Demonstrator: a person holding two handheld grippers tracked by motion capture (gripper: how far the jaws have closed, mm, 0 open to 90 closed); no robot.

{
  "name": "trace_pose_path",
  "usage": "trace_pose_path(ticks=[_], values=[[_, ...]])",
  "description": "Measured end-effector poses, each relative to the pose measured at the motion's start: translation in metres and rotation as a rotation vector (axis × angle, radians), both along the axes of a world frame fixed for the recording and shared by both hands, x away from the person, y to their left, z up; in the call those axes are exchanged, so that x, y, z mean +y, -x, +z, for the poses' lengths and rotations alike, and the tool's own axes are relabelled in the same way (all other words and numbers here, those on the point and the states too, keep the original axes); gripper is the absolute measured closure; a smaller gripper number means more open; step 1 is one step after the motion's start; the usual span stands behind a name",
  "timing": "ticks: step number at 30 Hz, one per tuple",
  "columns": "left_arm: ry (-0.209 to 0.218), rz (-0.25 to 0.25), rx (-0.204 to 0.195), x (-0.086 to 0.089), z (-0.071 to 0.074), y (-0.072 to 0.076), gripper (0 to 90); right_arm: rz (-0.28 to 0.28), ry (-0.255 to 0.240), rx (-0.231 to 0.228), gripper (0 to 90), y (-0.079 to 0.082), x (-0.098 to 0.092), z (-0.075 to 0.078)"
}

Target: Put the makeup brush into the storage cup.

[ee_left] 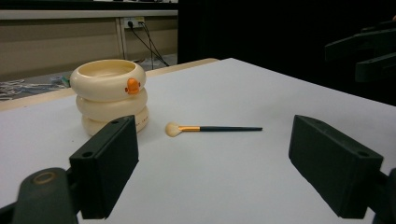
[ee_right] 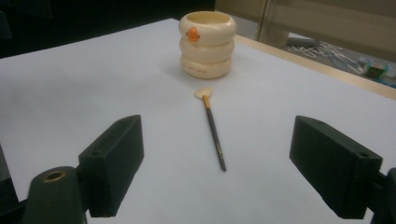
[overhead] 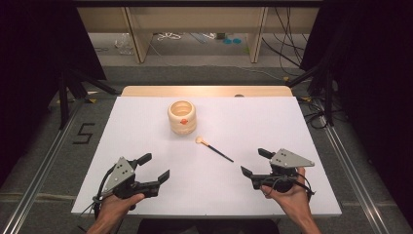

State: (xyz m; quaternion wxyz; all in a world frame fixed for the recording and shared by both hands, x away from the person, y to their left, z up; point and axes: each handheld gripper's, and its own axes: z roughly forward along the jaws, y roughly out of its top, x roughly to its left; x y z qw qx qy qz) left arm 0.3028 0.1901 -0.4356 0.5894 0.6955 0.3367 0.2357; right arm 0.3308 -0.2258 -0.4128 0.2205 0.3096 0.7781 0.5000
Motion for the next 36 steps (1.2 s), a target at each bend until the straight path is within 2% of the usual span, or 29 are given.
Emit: trace_pose_path(ticks=[4,5,7,9,12,13,14,15,16,19,20,26,31,32,36], values=[[0.0,0.0,0.0,0.0,0.0,0.0,15.6,0.008,0.037,-0.01,19.0,-0.007,0.006,0.007],[0.001,0.001,0.001,0.001,0.0,0.0,15.6,0.015,0.044,0.003,19.3,-0.008,0.007,0.008],[0.002,0.002,0.001,0.001,0.0,0.0,15.6,0.016,0.047,-0.005,19.6,-0.01,0.009,0.009],[0.006,0.007,0.008,0.001,0.0,0.0,15.6,0.03,0.071,0.024,20.6,-0.016,0.012,0.011],[-0.005,0.006,0.007,0.001,0.0,0.0,15.6,0.031,0.092,0.042,20.9,-0.019,0.014,0.012],[-0.009,0.009,0.011,0.001,-0.001,-0.001,15.6,0.045,0.117,0.066,20.9,-0.023,0.017,0.012],[-0.009,0.009,0.011,0.001,-0.001,-0.001,15.6,0.045,0.117,0.066,20.9,-0.023,0.017,0.012],[-0.008,0.01,0.013,0.001,-0.001,-0.001,15.6,0.049,0.137,0.081,20.9,-0.024,0.019,0.013],[-0.006,0.012,0.015,0.001,-0.001,-0.001,15.6,0.068,0.17,0.116,22.9,-0.029,0.023,0.013],[-0.006,0.014,0.017,0.002,-0.001,-0.001,15.6,0.091,0.215,0.14,23.4,-0.036,0.029,0.015],[-0.005,0.014,0.017,0.002,-0.001,-0.001,15.6,0.093,0.226,0.16,23.7,-0.038,0.032,0.016],[-0.008,0.02,0.02,0.003,-0.001,-0.001,15.6,0.101,0.267,0.213,25.0,-0.055,0.045,0.016],[-0.007,0.022,0.023,0.003,-0.001,-0.001,15.6,0.112,0.322,0.237,25.7,-0.07,0.06,0.012],[0.005,0.013,0.016,0.003,-0.001,-0.002,15.7,0.117,0.333,0.25,25.8,-0.073,0.063,0.011],[0.018,0.021,0.029,0.002,-0.002,-0.001,15.7,0.131,0.375,0.296,27.6,-0.084,0.073,0.01]])
